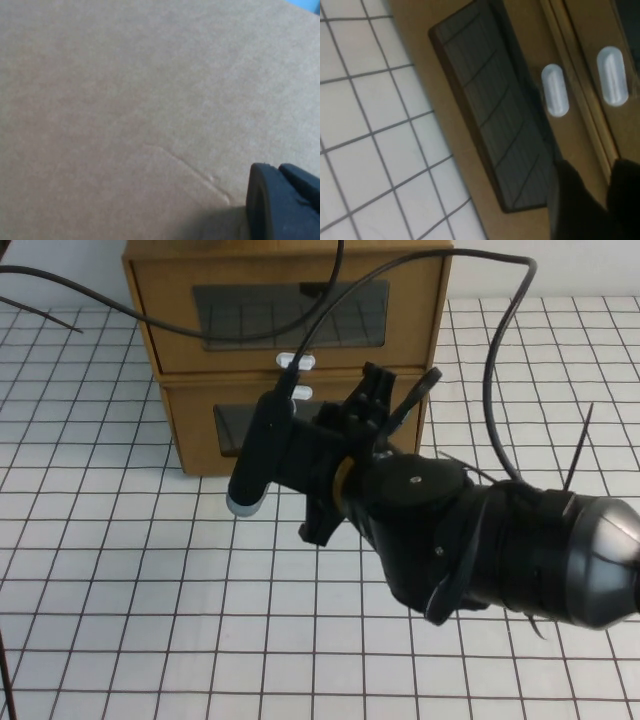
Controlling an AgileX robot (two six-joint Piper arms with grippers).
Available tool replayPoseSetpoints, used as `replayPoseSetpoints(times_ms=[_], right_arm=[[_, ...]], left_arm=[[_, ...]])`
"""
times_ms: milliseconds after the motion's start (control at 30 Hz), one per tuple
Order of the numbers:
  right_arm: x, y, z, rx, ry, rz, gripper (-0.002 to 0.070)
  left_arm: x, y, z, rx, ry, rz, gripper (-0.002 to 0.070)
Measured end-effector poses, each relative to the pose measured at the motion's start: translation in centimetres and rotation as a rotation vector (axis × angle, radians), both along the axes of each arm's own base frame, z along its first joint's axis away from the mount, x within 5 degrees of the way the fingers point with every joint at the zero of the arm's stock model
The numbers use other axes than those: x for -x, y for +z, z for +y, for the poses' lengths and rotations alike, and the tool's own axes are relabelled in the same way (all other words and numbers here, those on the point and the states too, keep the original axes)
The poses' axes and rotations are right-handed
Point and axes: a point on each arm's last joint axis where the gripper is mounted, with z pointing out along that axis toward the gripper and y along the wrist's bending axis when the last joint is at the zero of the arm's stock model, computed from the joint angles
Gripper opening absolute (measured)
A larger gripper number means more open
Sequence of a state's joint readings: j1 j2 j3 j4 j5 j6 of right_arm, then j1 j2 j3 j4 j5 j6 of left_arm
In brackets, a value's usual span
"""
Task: Open the shoe box
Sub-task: 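Pull the top drawer of the cardboard box fully open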
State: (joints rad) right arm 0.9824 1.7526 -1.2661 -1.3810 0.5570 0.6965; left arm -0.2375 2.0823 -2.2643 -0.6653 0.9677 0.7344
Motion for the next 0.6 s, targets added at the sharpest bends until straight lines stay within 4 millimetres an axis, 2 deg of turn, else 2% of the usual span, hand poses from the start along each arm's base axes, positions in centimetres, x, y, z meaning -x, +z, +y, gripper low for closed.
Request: replayPoseSetpoints(times_ms=[167,400,600], right_arm=[[-0.7,-0.5,0.9,0.014,0.035,-0.093,0.0213],[-1.8,-0.8,2.4,0.021,0.033,-0.135,0.0228],[-3.8,-0.1,2.7,0.024,-0.009,-0.18,0.0232]], left_arm=[[0.1,0.0,0.0,-0.003,-0.006,0.006,-0.0002],[0.1,0.0,0.0,-0.003,-0.007,0.006,-0.0002],[0.1,0.0,0.0,-0.005,-0.007,0.007,-0.0002]])
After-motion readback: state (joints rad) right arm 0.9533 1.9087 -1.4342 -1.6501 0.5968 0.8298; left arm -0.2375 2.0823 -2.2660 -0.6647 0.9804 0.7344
